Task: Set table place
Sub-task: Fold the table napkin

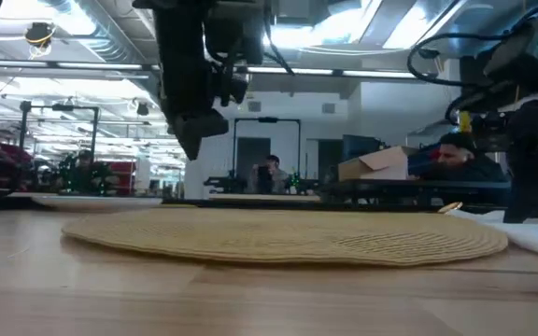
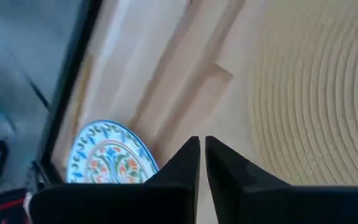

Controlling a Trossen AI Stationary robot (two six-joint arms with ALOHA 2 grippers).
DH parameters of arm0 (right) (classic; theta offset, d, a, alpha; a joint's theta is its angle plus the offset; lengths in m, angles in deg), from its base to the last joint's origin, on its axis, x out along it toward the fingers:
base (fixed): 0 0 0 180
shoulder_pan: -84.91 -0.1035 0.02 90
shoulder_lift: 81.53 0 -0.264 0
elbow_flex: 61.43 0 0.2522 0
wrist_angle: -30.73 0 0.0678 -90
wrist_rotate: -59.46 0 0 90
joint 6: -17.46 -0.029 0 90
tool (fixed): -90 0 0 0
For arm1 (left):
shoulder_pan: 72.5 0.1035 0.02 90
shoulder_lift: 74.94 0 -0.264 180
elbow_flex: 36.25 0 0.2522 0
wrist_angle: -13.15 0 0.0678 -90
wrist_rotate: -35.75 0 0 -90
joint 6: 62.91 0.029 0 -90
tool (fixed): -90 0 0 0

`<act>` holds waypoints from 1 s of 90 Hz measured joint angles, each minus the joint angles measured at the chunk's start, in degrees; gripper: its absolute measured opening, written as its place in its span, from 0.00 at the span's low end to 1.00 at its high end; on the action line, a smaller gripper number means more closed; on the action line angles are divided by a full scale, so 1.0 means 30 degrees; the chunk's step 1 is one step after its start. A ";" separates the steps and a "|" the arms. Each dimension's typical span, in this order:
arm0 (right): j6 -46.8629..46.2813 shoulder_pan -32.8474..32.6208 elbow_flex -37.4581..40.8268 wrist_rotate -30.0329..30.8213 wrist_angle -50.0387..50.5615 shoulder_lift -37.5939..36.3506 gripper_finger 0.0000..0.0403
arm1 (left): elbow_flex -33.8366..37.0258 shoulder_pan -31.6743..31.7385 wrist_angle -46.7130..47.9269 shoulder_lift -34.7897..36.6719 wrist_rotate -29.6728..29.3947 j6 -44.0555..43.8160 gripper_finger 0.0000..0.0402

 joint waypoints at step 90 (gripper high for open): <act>0.2987 -0.0007 -0.4531 -0.4276 0.3689 0.0882 0.01 | 0.1154 -0.4332 -0.3835 0.1002 -0.3840 -0.0371 0.00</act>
